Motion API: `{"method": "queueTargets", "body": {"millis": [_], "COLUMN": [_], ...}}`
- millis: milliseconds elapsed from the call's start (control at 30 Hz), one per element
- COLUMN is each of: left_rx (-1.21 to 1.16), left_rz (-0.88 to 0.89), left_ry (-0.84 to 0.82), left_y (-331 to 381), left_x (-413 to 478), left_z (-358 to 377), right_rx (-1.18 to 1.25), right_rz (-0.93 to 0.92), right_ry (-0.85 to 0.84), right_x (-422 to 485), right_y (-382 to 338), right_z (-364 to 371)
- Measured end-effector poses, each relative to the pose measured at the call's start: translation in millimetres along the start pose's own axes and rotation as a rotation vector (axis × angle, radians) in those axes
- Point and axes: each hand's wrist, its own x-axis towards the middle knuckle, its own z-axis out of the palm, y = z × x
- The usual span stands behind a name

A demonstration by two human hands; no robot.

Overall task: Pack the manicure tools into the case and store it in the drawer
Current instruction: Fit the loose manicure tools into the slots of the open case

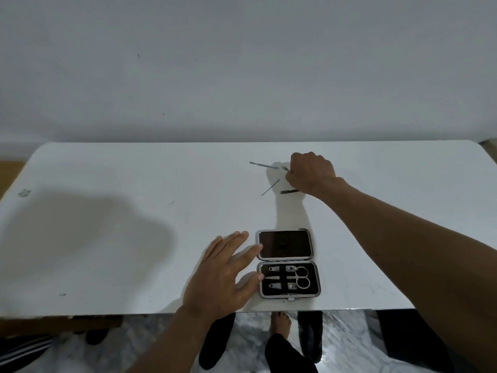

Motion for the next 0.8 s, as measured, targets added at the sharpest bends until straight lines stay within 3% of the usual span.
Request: {"method": "queueTargets", "body": {"millis": [133,300,800], "left_rx": [0.005,0.01,0.065], "left_rz": [-0.008,-0.019,-0.007], "left_ry": [-0.006,-0.022,-0.021], "left_y": [1,2,2], "left_x": [0,-1,-3], "left_z": [0,-1,2], "right_rx": [0.126,0.235,0.116], "right_rz": [-0.011,-0.095,-0.207], "right_ry": [0.077,0.038,-0.098], "right_x": [-6,-34,-147], "right_y": [1,8,22], "right_z": [-2,-1,8]}}
